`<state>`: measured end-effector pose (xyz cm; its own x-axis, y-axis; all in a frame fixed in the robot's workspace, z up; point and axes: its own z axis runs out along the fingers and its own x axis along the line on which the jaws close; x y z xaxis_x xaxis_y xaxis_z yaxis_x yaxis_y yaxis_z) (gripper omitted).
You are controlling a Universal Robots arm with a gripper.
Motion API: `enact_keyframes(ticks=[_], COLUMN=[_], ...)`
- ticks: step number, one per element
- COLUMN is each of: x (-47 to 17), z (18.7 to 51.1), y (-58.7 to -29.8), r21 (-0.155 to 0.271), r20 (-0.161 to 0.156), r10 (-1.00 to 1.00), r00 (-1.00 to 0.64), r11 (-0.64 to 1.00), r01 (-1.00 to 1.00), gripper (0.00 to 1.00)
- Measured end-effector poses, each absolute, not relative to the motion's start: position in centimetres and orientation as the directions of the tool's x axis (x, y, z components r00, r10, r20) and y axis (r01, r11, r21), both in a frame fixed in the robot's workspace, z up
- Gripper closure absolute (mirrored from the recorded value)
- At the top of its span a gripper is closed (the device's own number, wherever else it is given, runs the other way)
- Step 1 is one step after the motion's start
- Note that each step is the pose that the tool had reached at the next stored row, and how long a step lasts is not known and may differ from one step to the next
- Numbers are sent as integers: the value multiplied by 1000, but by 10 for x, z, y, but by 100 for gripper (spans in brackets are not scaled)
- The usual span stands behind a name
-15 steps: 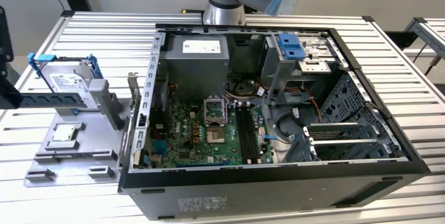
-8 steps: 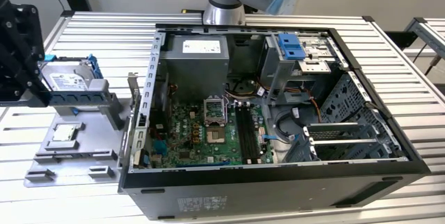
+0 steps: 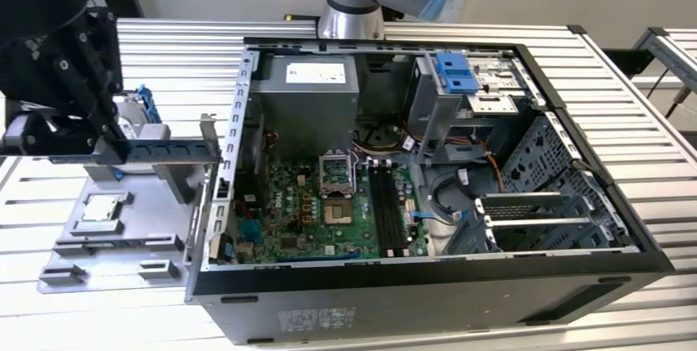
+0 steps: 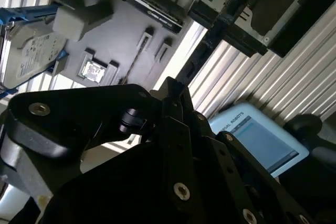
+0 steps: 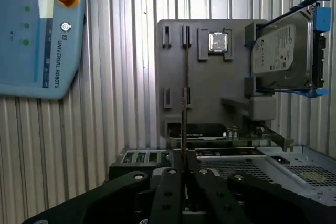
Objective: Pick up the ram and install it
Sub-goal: 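Press down the ram until it locks into place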
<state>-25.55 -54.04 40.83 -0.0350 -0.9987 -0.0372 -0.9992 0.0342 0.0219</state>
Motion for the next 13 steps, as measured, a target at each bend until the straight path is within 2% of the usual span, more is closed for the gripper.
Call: enact_keyframes(ticks=[13], x=[-196], z=[408], y=[-537], r21=[22], r20=[-37], r10=[-999], r00=[-35], r11=[34], r01=[-999], gripper=[100])
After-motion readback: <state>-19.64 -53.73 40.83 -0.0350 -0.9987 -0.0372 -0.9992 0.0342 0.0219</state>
